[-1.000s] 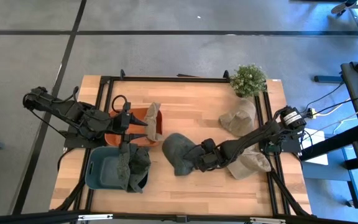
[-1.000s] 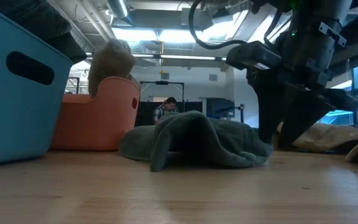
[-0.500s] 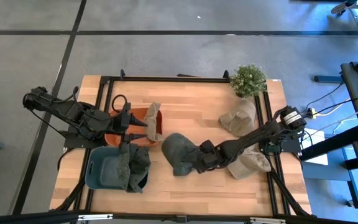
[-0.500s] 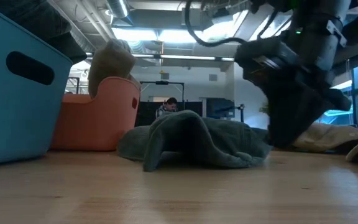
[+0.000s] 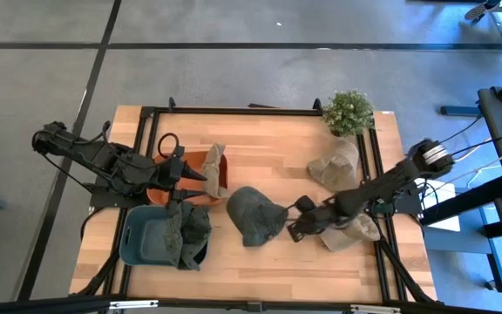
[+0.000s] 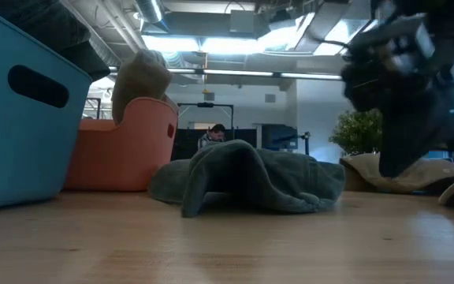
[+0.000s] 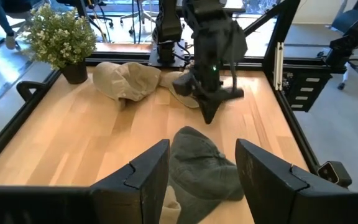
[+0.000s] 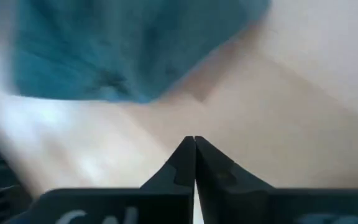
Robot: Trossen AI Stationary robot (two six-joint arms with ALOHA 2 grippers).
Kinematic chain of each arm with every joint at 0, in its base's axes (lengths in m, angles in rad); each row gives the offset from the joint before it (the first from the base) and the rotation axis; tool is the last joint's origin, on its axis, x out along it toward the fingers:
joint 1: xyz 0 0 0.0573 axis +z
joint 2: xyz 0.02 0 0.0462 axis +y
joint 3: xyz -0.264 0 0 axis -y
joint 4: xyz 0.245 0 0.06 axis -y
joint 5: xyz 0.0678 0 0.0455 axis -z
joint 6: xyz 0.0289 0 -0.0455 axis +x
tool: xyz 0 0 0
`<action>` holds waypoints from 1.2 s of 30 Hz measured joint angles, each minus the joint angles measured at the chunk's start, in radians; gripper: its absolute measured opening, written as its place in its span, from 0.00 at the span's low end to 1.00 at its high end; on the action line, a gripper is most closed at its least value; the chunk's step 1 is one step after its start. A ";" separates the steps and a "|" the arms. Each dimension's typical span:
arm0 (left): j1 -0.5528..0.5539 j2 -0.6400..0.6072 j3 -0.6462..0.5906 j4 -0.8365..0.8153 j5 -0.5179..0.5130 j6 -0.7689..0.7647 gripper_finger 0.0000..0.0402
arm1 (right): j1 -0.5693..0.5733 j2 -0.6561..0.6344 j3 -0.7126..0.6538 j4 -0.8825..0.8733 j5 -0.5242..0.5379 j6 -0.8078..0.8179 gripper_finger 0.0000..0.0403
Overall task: Pick & Place hat
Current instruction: Put the gray cap into the blue bin
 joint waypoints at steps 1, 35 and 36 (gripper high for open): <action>0.000 0.000 0.000 0.000 0.000 0.000 0.44 | 0.006 -0.034 -0.058 0.098 0.014 0.017 0.02; 0.000 0.000 0.000 0.001 -0.004 0.000 0.44 | 0.048 -0.041 -0.266 0.630 0.274 0.073 0.47; 0.000 0.000 0.000 0.000 -0.004 0.000 0.44 | 0.048 -0.041 -0.255 0.615 0.266 0.054 0.47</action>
